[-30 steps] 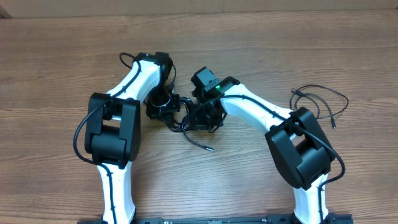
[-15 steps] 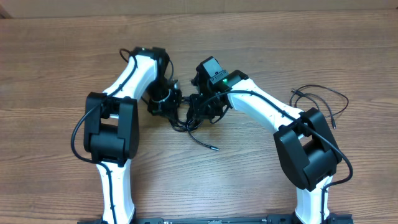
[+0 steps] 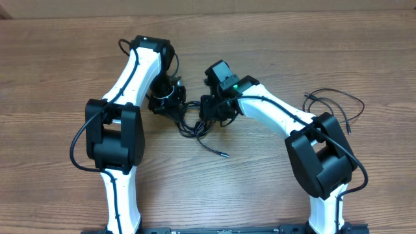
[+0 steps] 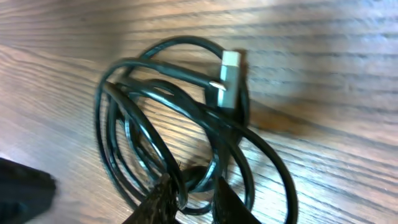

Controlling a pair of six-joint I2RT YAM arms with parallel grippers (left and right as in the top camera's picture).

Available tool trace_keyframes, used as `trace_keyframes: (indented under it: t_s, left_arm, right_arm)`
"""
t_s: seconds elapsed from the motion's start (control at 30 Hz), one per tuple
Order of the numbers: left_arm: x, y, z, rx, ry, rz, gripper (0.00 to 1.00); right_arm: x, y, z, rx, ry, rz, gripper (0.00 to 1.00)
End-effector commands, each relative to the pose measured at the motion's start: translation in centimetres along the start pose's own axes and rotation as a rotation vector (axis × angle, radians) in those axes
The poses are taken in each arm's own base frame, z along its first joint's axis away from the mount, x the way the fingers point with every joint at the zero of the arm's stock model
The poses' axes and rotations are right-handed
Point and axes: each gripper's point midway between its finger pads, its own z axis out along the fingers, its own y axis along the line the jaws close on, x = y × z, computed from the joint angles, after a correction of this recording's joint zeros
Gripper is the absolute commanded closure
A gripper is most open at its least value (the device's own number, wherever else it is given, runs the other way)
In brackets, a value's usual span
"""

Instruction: Untangle cables

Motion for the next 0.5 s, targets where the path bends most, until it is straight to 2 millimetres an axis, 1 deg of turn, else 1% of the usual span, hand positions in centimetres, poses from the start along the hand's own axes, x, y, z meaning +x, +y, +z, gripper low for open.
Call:
trace_keyframes:
  t_s: [0.0,0.03,0.07,0.17,0.23,0.33,0.37,0.4,0.43,0.47]
  left_arm:
    - [-0.9,2.5,-0.4,-0.149,-0.054,-0.077,0.91]
    - [-1.0,2.6,-0.2,-0.159,-0.061,-0.076,0.91]
    - [-1.3,2.6,-0.1,-0.162,-0.069,-0.079,0.91]
    - [-2.0,2.5,0.8,-0.156,-0.093,-0.092,0.91]
    - [-2.8,2.5,1.8,-0.149,-0.119,-0.100,0.91]
    - [-4.0,2.3,3.4,-0.121,-0.157,-0.086,0.91]
    - [-4.3,1.9,4.1,-0.097,-0.165,-0.079,0.91]
    - [-4.8,0.8,5.2,-0.031,-0.176,-0.047,0.91]
    - [-4.9,0.3,5.5,-0.001,-0.180,-0.028,0.91]
    - [-5.3,-1.1,5.7,0.070,-0.190,0.007,0.90]
  right_arm:
    - [0.7,-1.4,1.2,0.042,0.019,0.079,0.82]
    - [1.1,-1.8,1.5,0.051,0.033,0.093,0.82]
    - [1.7,-2.1,1.7,0.056,0.050,0.109,0.86]
    - [3.4,-3.1,2.1,0.085,0.102,0.143,0.92]
    - [4.5,-3.8,2.1,0.112,0.136,0.189,0.93]
    - [5.6,-4.4,1.9,0.149,0.172,0.292,0.93]
    - [6.0,-4.5,1.8,0.161,0.182,0.328,0.93]
    - [6.8,-4.5,1.6,0.171,0.213,0.408,0.84]
    - [7.2,-4.2,1.5,0.161,0.234,0.448,0.80]
    - [7.7,-3.4,1.5,0.124,0.270,0.501,0.76]
